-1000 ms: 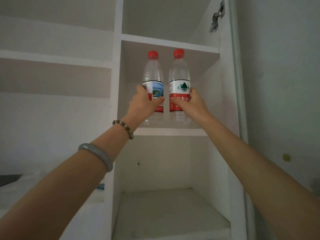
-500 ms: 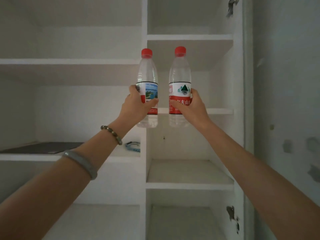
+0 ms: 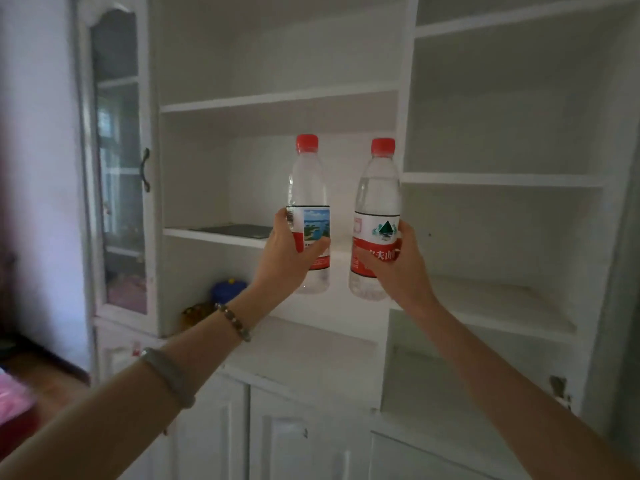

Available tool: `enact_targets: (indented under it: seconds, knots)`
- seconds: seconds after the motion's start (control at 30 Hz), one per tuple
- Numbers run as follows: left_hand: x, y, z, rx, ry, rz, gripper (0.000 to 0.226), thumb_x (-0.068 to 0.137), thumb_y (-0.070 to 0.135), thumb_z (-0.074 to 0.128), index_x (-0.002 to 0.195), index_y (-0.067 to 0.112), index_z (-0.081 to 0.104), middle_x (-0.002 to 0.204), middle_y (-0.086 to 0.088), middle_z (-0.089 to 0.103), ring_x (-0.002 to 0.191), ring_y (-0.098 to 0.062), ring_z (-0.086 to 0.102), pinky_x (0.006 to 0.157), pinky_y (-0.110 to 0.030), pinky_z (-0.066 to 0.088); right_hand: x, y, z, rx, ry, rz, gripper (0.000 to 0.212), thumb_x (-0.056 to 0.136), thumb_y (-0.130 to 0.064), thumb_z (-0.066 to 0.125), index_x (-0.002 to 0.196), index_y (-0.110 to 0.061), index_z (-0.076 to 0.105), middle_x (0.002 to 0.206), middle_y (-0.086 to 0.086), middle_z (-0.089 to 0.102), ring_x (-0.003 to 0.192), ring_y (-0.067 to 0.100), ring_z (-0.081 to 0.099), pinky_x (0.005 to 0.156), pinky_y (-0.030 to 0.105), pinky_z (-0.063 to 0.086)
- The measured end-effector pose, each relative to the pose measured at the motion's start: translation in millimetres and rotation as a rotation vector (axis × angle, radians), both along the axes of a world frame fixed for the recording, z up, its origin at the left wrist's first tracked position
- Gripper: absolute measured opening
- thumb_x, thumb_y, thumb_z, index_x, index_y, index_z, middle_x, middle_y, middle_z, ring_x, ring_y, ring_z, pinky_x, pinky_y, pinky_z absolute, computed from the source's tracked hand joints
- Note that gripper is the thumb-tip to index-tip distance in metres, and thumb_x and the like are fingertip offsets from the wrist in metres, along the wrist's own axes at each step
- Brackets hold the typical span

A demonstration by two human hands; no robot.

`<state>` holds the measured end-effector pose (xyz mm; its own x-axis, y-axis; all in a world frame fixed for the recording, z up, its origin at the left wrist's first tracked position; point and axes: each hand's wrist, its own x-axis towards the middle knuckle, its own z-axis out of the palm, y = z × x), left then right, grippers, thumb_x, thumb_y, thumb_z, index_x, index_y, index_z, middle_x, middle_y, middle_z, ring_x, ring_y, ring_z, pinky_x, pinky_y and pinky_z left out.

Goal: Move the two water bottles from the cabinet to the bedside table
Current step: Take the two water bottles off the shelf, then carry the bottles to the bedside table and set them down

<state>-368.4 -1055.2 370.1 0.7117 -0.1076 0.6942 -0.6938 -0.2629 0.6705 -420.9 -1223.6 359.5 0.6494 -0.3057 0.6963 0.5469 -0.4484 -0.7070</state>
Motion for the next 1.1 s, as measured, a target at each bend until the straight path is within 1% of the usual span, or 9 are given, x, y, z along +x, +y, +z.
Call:
enact_targets:
  seconds: [0.07,0.2,0.37,0.43,0.53,0.67,0.87,1.0,1.1]
  knots:
    - [-3,24,-10,-0.023,0.02,0.028,0.059,0.082,0.028,0.065,0.128,0.019,0.029,0.118,0.001,0.053,0.1,-0.015,0.058,0.083,-0.032,0.052,4,22,-14,-0.009,0.025,0.055,0.07,0.075,-0.018,0.076,0.132,-0.02,0.036,0.113,-0.007,0.056,0.095,0.009,0.058,0.079,0.02,0.047]
    - [-5,81,-37,-0.057,0.046,0.084,0.06,0.081,0.026,0.066,0.128,0.022,0.029,0.117,0.004,0.052,0.101,-0.013,0.057,0.08,-0.027,0.05,18,72,-35,-0.013,0.049,0.169,0.072,0.074,-0.016,0.076,0.133,-0.023,0.034,0.109,-0.009,0.054,0.095,0.008,0.056,0.068,0.01,0.045]
    - [-15,169,-62,-0.039,0.02,0.266,0.062,0.079,0.022,0.069,0.127,0.021,0.03,0.11,0.009,0.05,0.09,-0.001,0.054,0.061,-0.004,0.045,42,153,-49,-0.019,0.064,0.32,0.072,0.071,-0.019,0.079,0.13,-0.025,0.038,0.104,-0.016,0.056,0.089,-0.003,0.058,0.064,0.007,0.05]
    - [-20,210,-68,-0.03,0.021,0.345,0.062,0.078,0.023,0.07,0.125,0.024,0.03,0.111,0.007,0.051,0.096,-0.009,0.057,0.064,-0.008,0.047,50,193,-53,-0.032,0.072,0.388,0.073,0.07,-0.019,0.08,0.13,-0.025,0.037,0.101,-0.021,0.055,0.086,-0.007,0.057,0.068,0.01,0.051]
    - [-30,278,-80,-0.012,0.045,0.449,0.069,0.077,0.027,0.071,0.129,0.025,0.026,0.116,0.004,0.054,0.099,-0.014,0.059,0.08,-0.026,0.052,59,260,-59,-0.04,0.076,0.501,0.074,0.07,-0.014,0.079,0.131,-0.019,0.037,0.108,-0.01,0.056,0.092,0.002,0.058,0.07,0.007,0.05]
    - [-52,373,-93,0.023,0.058,0.59,0.068,0.079,0.032,0.069,0.129,0.03,0.024,0.126,0.001,0.052,0.105,-0.016,0.057,0.086,-0.038,0.053,64,362,-67,-0.048,0.09,0.646,0.071,0.07,-0.015,0.08,0.126,-0.023,0.037,0.112,-0.006,0.059,0.098,0.01,0.06,0.08,0.02,0.052]
    - [-98,515,-101,0.047,0.067,0.77,0.067,0.079,0.033,0.068,0.128,0.039,0.021,0.13,0.002,0.049,0.107,-0.012,0.057,0.089,-0.039,0.052,46,521,-79,-0.076,0.088,0.835,0.077,0.07,-0.015,0.08,0.132,-0.019,0.034,0.111,-0.008,0.053,0.099,0.01,0.056,0.083,0.021,0.05]
    - [-134,602,-101,0.048,0.054,0.871,0.065,0.08,0.029,0.069,0.123,0.042,0.023,0.126,0.002,0.051,0.105,-0.012,0.059,0.089,-0.039,0.052,30,621,-86,-0.069,0.1,0.995,0.076,0.07,-0.011,0.079,0.132,-0.018,0.034,0.104,-0.017,0.051,0.087,-0.004,0.055,0.065,-0.001,0.044]
    - [-164,655,-100,0.039,0.048,0.947,0.064,0.08,0.025,0.068,0.119,0.045,0.021,0.122,0.008,0.051,0.105,-0.01,0.058,0.089,-0.031,0.05,16,691,-92,-0.071,0.082,1.076,0.077,0.068,-0.016,0.081,0.13,-0.021,0.035,0.108,-0.013,0.055,0.092,0.0,0.057,0.071,0.004,0.048]
